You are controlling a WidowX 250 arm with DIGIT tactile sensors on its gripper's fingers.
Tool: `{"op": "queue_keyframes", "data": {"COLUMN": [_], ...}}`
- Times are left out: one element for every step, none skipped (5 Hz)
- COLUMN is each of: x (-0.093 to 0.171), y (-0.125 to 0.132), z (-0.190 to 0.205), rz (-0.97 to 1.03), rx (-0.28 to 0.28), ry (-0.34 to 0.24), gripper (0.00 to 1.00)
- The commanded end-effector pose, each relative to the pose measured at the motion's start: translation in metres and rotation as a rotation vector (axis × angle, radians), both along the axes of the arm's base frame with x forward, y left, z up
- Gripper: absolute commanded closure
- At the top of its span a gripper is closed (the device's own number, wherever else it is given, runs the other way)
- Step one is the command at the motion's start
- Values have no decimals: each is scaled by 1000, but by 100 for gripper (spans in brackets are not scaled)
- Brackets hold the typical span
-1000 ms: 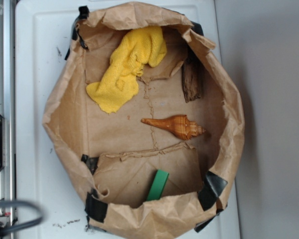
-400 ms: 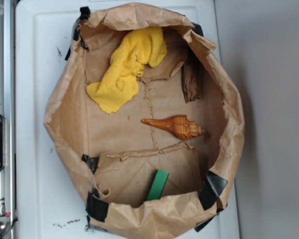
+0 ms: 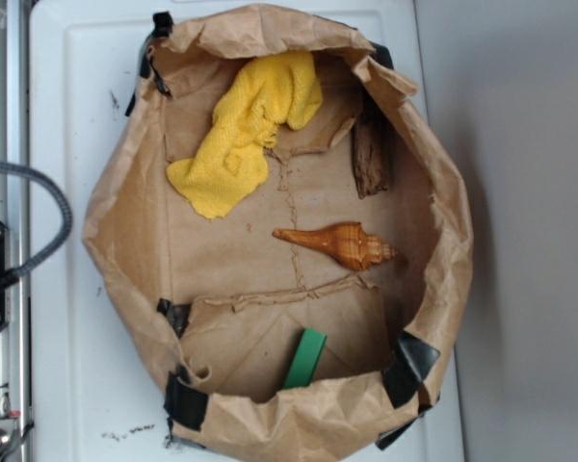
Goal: Grab the yellow cloth.
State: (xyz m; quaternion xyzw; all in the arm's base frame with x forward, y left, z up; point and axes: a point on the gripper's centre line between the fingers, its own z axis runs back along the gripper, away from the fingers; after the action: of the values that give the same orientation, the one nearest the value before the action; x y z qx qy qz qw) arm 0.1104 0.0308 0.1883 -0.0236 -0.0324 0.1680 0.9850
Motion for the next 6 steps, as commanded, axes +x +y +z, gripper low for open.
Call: {"op": "queue_keyframes", "data": {"x": [1, 1, 50, 88, 113, 124], "y": [3, 3, 10, 12, 13, 10], "z": [5, 5, -3, -9, -20, -34], "rz": [10, 10, 69, 72, 65, 54], "rx": [4, 4, 14, 25, 26, 11], "ry": [-12, -12, -62, -79, -90, -79], "gripper": [0, 0, 0, 0, 0, 0]}}
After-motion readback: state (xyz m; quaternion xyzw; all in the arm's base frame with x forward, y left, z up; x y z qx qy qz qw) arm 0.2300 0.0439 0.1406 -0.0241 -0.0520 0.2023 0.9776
